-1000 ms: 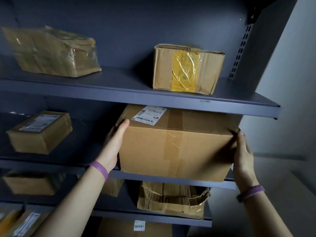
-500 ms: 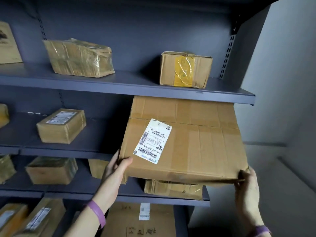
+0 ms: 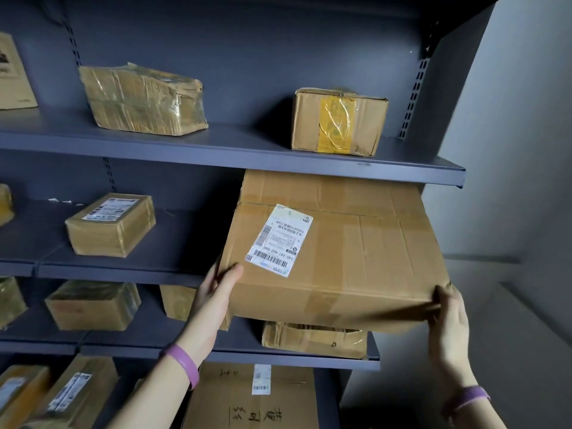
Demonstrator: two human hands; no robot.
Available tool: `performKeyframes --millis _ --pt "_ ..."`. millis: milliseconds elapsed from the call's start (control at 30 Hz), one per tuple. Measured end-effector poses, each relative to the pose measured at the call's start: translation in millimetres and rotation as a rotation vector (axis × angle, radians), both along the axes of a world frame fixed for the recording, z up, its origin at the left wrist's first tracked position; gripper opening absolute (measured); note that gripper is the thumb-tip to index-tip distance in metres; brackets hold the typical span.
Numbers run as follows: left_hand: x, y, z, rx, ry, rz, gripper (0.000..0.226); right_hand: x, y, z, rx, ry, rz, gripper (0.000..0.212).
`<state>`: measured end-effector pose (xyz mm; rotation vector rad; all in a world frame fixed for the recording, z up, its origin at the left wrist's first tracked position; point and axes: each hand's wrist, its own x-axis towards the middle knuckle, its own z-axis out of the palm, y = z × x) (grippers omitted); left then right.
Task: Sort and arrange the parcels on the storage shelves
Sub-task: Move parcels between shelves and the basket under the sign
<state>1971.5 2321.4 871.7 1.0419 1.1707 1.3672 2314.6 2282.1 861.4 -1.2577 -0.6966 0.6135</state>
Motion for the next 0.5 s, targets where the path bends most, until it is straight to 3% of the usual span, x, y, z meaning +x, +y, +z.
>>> performKeyframes --millis 267,500 --pt "17.2 71.0 51.4 -0.018 -0.009 0.020 0.040 10.6 81.3 50.7 0.035 -0.041 -0.038 0.038" --pt "29.4 123.0 61.2 -0.074 -0.007 0.054 0.046 18.9 135.7 56.6 0.051 -0.098 -0.012 0.050"
